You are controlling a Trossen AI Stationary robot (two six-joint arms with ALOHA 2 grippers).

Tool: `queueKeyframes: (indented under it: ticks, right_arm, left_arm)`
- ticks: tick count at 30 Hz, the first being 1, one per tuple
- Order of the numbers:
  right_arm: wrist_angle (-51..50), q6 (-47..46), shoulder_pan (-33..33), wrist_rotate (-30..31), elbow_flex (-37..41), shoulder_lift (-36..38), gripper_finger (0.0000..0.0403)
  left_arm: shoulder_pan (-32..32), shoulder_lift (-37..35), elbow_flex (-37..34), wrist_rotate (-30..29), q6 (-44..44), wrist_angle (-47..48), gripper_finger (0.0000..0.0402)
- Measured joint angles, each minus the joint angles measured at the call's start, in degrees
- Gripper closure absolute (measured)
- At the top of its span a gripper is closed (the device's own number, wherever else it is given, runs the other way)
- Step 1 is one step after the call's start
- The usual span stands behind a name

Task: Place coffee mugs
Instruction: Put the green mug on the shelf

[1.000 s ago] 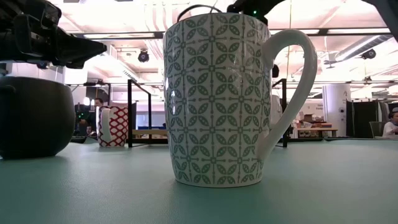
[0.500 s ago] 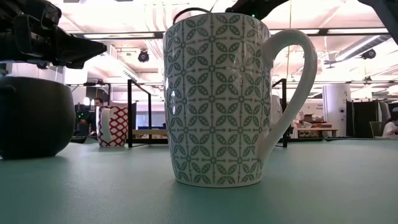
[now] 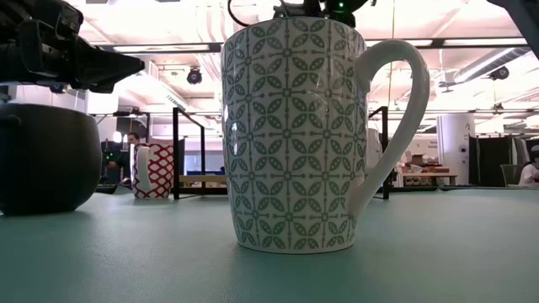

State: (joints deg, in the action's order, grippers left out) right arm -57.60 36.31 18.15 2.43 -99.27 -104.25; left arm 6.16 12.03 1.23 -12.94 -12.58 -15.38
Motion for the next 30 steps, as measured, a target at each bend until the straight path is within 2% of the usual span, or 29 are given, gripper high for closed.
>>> queueKeyframes:
  ticks: [6,9,30]
  right_arm:
    - [-0.83,-16.3,0.0,-5.81,-0.87,0.0,0.0305]
    - [-0.8,-20.01,-0.12,-6.32,-0.87,-0.33,0.0299]
    - [0.96,-19.33,0.19,-3.71,-1.61,-2.21,0.0289]
  left_arm:
    - [0.01,0.0,0.0,0.01,0.02,0.0,0.0333]
    - [0.01,0.0,0.0,0.0,0.01,0.01,0.0333]
    - [0.01,0.02,0.0,0.01,0.02,0.0,0.0333]
